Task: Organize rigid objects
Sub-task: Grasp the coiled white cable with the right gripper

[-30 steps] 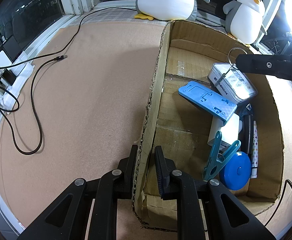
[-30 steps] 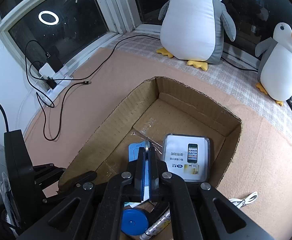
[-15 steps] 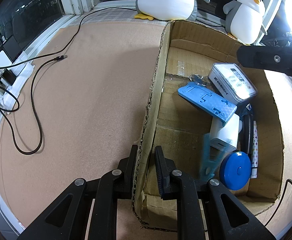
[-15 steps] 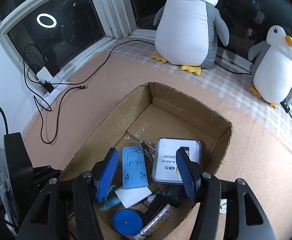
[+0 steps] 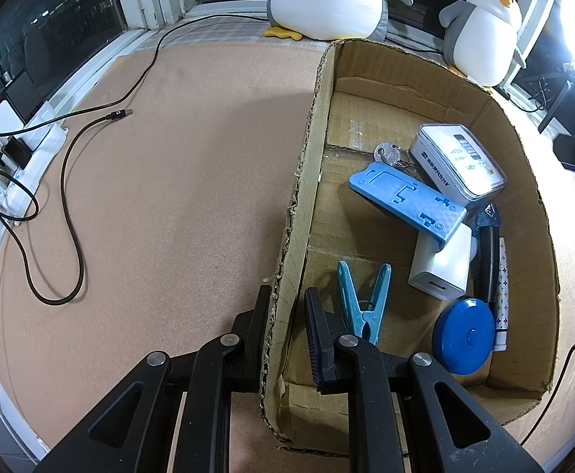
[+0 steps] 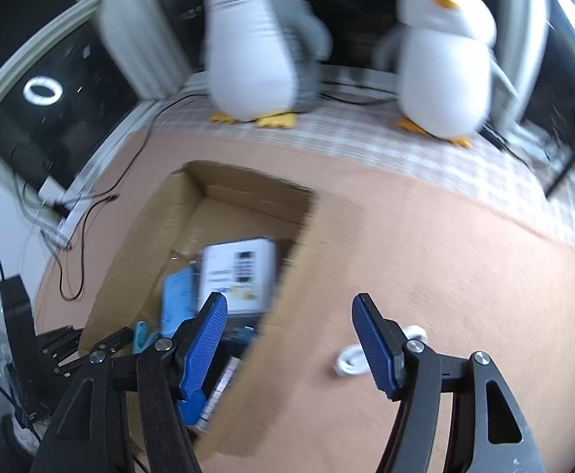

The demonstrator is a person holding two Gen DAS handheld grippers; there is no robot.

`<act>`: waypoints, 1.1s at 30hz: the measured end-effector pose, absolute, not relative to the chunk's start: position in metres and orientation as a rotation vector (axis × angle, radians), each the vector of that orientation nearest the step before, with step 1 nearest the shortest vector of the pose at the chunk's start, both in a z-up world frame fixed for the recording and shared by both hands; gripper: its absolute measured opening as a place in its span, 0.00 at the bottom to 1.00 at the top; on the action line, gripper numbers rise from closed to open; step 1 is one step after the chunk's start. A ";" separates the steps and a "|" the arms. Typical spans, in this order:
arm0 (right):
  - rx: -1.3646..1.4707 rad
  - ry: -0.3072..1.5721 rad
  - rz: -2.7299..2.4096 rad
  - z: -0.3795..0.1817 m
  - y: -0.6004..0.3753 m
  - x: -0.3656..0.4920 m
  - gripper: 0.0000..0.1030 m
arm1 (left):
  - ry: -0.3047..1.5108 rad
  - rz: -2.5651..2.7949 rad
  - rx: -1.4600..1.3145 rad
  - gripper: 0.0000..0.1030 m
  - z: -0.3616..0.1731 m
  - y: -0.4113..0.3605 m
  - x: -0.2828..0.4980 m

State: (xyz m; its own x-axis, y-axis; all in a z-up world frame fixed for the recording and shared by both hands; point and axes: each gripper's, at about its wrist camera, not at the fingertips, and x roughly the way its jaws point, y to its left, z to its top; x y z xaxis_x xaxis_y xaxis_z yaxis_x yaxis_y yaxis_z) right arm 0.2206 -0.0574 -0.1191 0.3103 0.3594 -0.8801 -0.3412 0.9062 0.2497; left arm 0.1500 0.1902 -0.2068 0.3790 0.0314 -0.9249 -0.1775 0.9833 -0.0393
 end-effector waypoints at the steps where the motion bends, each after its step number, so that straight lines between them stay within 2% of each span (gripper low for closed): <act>1: 0.037 1.173 0.446 -0.121 -0.066 0.222 0.60 | 1.176 0.134 -0.140 0.16 -0.207 0.190 0.150; 18: 0.237 1.346 0.250 -0.180 -0.110 0.229 0.60 | 1.176 0.133 -0.139 0.16 -0.207 0.191 0.150; 28: 0.277 1.400 0.203 -0.198 -0.107 0.238 0.41 | 1.176 0.133 -0.139 0.16 -0.207 0.191 0.150; 31: 0.246 1.399 0.205 -0.198 -0.104 0.241 0.39 | 1.176 0.133 -0.139 0.16 -0.207 0.191 0.150; 33: 0.204 1.399 0.203 -0.199 -0.101 0.244 0.32 | 1.176 0.134 -0.139 0.16 -0.207 0.191 0.150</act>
State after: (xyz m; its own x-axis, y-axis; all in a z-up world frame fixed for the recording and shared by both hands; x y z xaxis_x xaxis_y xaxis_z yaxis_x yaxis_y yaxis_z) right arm 0.2440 -0.1015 -0.1991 0.1592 0.2606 -0.9522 -0.0203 0.9652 0.2608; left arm 0.1503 0.1906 -0.2065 0.3785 0.0319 -0.9250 -0.1764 0.9836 -0.0383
